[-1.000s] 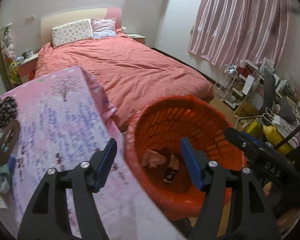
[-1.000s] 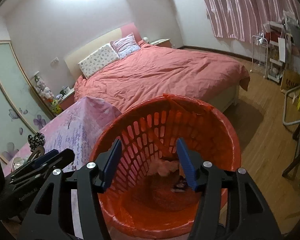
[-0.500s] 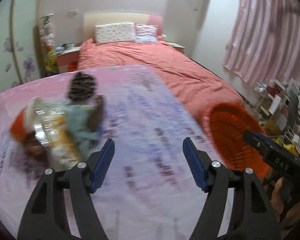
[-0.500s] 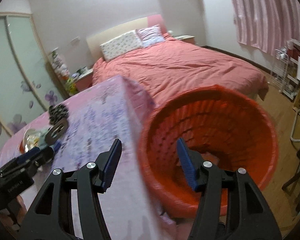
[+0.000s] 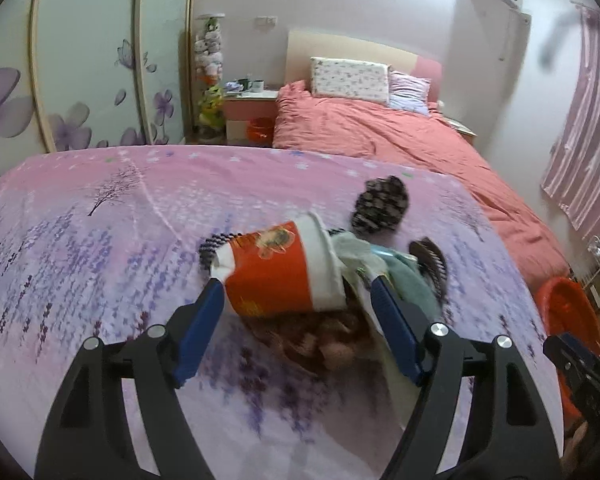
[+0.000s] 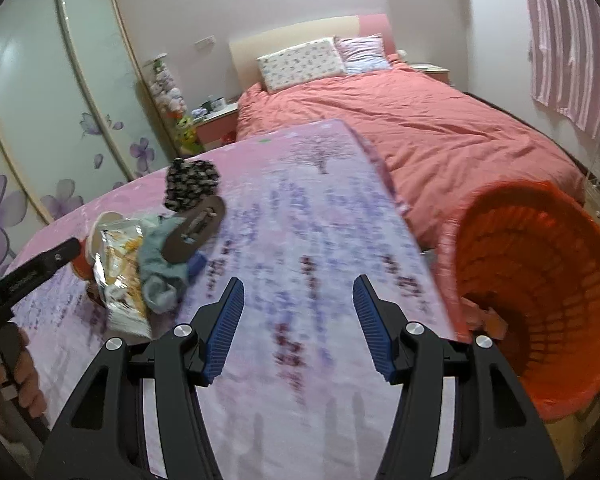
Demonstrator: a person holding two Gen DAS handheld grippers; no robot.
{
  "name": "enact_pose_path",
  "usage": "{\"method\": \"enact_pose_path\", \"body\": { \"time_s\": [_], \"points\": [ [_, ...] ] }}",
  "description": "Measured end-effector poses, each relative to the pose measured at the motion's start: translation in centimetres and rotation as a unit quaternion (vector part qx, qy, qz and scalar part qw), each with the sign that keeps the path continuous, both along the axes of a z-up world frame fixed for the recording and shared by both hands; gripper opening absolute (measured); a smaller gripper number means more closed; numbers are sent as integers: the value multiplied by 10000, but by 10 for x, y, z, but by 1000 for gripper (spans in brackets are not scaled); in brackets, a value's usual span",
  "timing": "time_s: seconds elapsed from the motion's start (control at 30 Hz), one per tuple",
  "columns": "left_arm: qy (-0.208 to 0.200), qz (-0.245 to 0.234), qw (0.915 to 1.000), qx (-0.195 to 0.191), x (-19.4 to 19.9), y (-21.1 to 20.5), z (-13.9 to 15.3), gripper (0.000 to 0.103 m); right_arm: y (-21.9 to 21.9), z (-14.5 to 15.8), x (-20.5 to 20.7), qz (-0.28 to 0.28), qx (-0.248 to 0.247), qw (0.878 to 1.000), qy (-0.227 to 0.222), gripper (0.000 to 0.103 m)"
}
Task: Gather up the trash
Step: 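Grasp the red-and-white paper cup with the left tool while the right tool grasps the hair clip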
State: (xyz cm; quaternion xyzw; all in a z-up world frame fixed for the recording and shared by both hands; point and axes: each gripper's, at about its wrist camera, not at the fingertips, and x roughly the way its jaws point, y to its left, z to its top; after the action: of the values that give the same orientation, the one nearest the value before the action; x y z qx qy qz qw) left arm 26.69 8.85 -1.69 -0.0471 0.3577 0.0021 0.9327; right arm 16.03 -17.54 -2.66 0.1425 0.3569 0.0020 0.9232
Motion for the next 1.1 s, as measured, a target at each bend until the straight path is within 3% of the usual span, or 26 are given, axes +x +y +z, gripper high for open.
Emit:
{"method": "enact_pose_path", "body": {
  "time_s": [0.2, 0.37, 0.47, 0.53, 0.73, 0.87, 1.1],
  "points": [
    [75, -67, 9999, 129, 15, -3, -6, 75, 30, 9, 36, 301, 345, 9989, -33, 56],
    [276, 30, 9992, 304, 29, 4, -19, 74, 59, -5, 72, 535, 407, 9972, 325, 51],
    [323, 22, 9993, 175, 23, 16, -22, 73, 70, -16, 86, 599, 358, 9962, 521, 44],
    [333, 56, 9993, 162, 19, 25, -22, 71, 70, -19, 88, 613, 374, 9955, 622, 30],
    [436, 186, 9989, 69, 0, 62, -30, 68, 48, -20, 69, 402, 340, 9969, 586, 9],
    [495, 262, 9984, -49, -12, 82, -37, 62, 30, -23, 52, 314, 323, 9974, 569, 7],
    [489, 194, 9986, -32, -20, 94, -46, 61, 29, -23, 45, 449, 244, 9971, 559, 10]
  ]
}}
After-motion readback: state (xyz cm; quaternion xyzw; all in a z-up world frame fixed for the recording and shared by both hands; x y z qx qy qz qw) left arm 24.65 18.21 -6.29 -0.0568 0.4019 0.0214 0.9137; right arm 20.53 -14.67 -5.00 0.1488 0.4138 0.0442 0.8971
